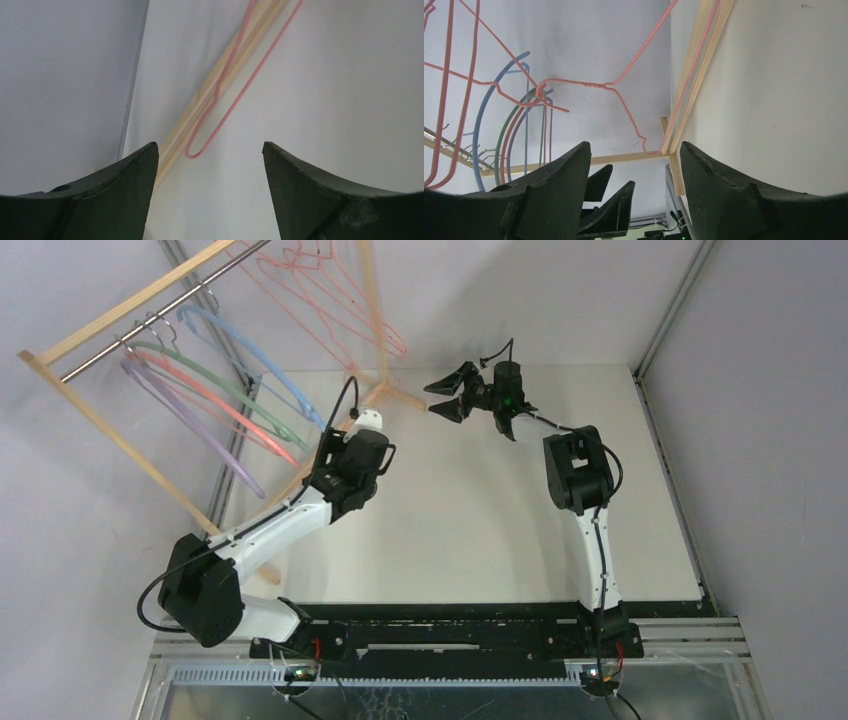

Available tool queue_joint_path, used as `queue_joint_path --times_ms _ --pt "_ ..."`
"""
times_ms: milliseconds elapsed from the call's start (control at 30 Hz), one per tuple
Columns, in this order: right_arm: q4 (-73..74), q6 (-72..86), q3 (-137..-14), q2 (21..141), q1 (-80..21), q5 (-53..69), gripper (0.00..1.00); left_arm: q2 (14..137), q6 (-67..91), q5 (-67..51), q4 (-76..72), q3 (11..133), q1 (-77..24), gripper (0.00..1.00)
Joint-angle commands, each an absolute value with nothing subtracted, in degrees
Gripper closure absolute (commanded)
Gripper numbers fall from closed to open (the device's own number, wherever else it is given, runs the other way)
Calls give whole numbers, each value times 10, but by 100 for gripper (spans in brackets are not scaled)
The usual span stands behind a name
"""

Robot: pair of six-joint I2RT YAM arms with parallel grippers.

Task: Organize the hangers
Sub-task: Pick up the hanger from the clothesline.

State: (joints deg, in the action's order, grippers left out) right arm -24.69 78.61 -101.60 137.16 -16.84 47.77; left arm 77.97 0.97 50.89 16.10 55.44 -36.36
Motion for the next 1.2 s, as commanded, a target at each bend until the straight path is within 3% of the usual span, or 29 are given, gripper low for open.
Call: queue_joint_path --times_ms 0,767,1033,1167 --pt "-282 794 -1019 1367 -164 484 26 784 -22 499 111 568 -332 19" --pt "-282 796 -1016 1379 -142 488 26 873 -79 410 17 561 -233 19" --pt "-273 784 -1002 1375 -126 487 27 897 -76 377 -22 546 -225 31" --pt "-267 780 -1007 1379 -121 486 27 910 -74 374 -24 557 -225 42"
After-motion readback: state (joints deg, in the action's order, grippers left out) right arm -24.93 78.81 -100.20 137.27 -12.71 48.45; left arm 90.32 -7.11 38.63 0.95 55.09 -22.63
